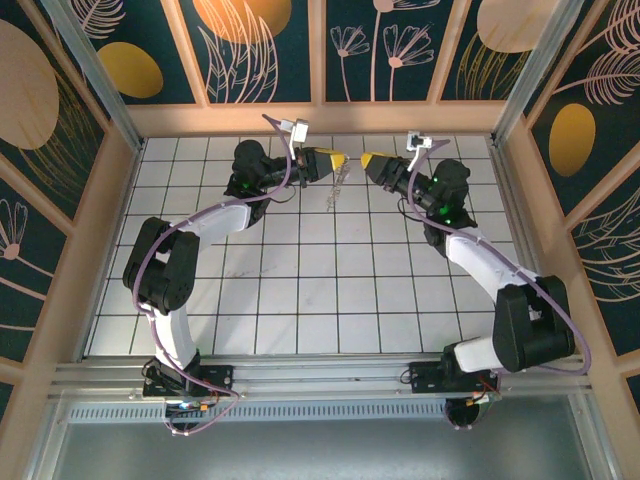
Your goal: Put the keys on the keyring
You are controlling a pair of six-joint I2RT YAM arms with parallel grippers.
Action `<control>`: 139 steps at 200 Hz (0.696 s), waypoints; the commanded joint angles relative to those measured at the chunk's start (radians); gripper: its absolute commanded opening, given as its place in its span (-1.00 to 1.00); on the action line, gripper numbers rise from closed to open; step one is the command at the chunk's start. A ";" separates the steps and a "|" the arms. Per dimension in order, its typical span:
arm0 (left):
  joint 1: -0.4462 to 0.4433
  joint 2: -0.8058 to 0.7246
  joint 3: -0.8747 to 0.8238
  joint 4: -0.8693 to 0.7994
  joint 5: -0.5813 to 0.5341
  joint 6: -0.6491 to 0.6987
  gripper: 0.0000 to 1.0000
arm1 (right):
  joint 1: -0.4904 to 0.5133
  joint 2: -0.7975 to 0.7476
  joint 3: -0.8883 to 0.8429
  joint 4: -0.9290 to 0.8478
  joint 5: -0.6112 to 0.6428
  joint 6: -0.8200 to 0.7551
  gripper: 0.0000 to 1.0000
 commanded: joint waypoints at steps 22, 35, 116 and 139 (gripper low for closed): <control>-0.005 0.019 0.003 0.079 0.017 -0.023 -1.00 | -0.004 0.052 0.037 0.188 -0.076 0.163 -0.14; -0.007 0.022 0.008 0.079 0.017 -0.024 -1.00 | -0.002 0.068 0.039 0.216 -0.085 0.187 -0.14; -0.011 0.040 0.029 0.081 0.015 -0.030 -1.00 | 0.042 0.136 0.050 0.280 -0.093 0.224 -0.18; -0.013 0.043 0.033 0.082 0.015 -0.031 -1.00 | 0.049 0.153 0.053 0.297 -0.096 0.234 -0.23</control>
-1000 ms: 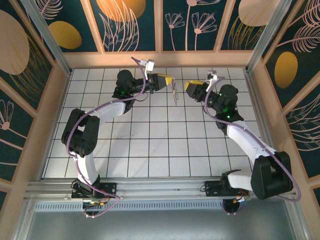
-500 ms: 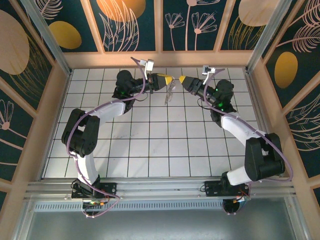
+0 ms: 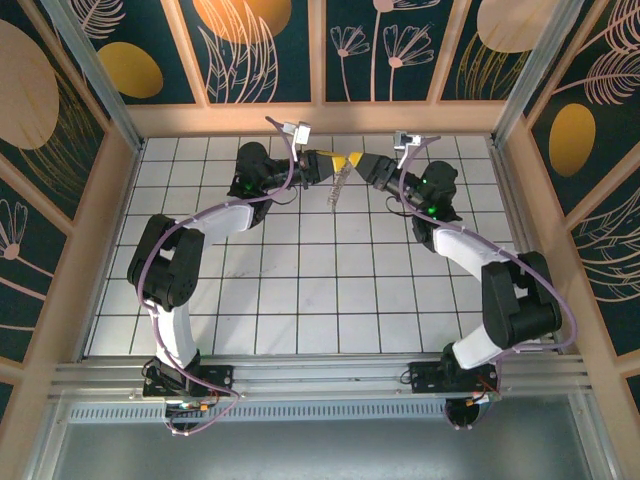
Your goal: Put the keys on the keyring
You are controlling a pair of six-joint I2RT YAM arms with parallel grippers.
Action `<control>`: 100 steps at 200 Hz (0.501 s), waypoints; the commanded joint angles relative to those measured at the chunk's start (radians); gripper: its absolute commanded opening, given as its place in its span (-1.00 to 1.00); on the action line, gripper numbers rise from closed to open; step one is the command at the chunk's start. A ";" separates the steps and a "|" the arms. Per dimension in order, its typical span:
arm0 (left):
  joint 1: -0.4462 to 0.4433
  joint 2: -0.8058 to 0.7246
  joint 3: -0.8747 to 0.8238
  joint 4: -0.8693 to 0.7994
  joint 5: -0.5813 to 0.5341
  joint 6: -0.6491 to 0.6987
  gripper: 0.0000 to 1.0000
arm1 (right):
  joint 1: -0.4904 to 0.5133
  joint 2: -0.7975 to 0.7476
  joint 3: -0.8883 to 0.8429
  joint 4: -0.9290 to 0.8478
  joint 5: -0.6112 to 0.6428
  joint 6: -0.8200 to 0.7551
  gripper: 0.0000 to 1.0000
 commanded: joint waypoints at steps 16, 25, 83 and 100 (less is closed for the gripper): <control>-0.008 0.008 0.032 0.066 0.013 -0.013 -1.00 | 0.009 0.025 0.030 0.090 -0.025 0.028 -0.30; -0.009 0.009 0.034 0.066 0.013 -0.012 -1.00 | 0.011 0.027 0.028 0.094 -0.025 0.030 -0.36; -0.010 0.011 0.037 0.069 0.008 -0.014 -1.00 | 0.010 0.045 0.016 0.149 -0.053 0.066 -0.48; -0.010 0.011 0.037 0.070 0.007 -0.014 -1.00 | 0.011 0.049 0.008 0.173 -0.064 0.080 -0.55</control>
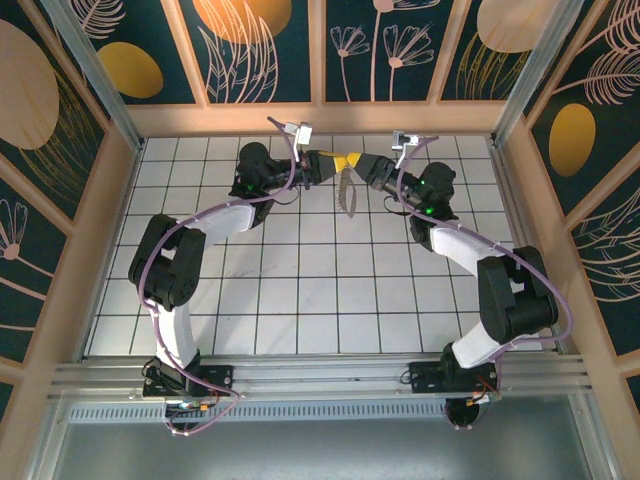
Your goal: Put the keys on the keyring
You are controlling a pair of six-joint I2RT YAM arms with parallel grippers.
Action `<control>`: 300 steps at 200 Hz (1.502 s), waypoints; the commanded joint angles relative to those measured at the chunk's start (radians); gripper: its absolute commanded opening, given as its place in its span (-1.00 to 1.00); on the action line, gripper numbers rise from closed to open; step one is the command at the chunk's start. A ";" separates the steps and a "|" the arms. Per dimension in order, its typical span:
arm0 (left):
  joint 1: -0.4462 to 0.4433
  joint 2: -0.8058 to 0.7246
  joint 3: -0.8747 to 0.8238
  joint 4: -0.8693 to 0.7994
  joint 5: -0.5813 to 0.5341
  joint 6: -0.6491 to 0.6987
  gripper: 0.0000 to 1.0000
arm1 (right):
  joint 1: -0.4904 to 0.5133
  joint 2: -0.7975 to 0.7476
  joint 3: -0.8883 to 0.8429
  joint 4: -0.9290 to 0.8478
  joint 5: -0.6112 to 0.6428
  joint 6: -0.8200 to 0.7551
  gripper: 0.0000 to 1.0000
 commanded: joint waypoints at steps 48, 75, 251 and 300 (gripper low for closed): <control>-0.005 0.004 0.031 0.064 0.000 -0.014 -1.00 | 0.008 0.011 -0.034 0.129 -0.047 0.044 -0.58; -0.005 0.004 0.034 0.063 0.000 -0.015 -1.00 | 0.007 0.007 -0.049 0.133 -0.047 0.044 -0.72; 0.083 -0.053 0.119 -0.290 0.031 0.230 -0.37 | -0.118 0.137 0.334 -0.441 -0.263 -0.333 -1.00; 0.101 -0.018 0.203 -0.491 0.102 0.373 -0.36 | -0.121 0.261 0.574 -0.860 -0.412 -0.633 -1.00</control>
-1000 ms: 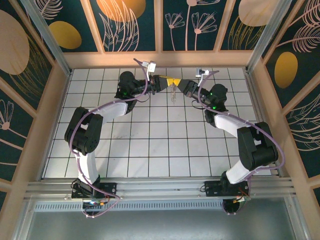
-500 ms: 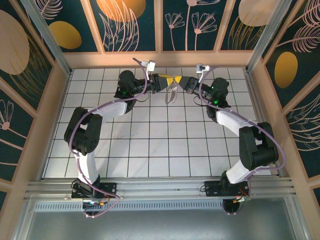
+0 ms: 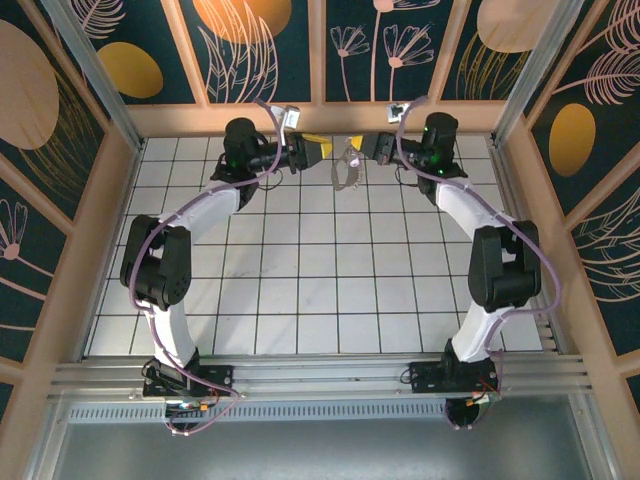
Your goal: Put the keys on the keyring
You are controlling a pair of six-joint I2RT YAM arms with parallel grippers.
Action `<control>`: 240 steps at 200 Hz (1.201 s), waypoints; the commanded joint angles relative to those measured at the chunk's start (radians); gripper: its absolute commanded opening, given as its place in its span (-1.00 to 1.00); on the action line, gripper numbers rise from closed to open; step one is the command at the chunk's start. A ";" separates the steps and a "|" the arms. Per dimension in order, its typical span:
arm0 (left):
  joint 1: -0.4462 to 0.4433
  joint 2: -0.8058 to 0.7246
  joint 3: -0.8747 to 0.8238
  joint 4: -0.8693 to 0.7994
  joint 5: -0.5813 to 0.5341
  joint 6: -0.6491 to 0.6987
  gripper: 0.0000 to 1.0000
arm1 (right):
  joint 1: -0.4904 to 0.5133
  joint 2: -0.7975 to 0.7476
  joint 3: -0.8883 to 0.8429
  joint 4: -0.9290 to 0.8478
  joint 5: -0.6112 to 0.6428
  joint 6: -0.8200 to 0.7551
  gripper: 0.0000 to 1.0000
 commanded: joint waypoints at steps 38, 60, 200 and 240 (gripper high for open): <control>0.013 0.031 0.113 -0.261 0.089 0.210 -0.35 | 0.004 0.093 0.204 -0.508 -0.182 -0.414 -1.00; 0.013 0.051 0.137 -0.328 0.095 0.256 -0.35 | 0.015 0.090 0.207 -0.550 -0.184 -0.453 -1.00; 0.014 0.074 0.106 -0.344 0.122 0.277 -0.34 | 0.073 0.035 0.171 -0.490 -0.151 -0.407 -1.00; 0.032 0.052 0.065 -0.249 0.117 0.223 -0.33 | 0.067 0.018 0.138 -0.481 -0.142 -0.412 -1.00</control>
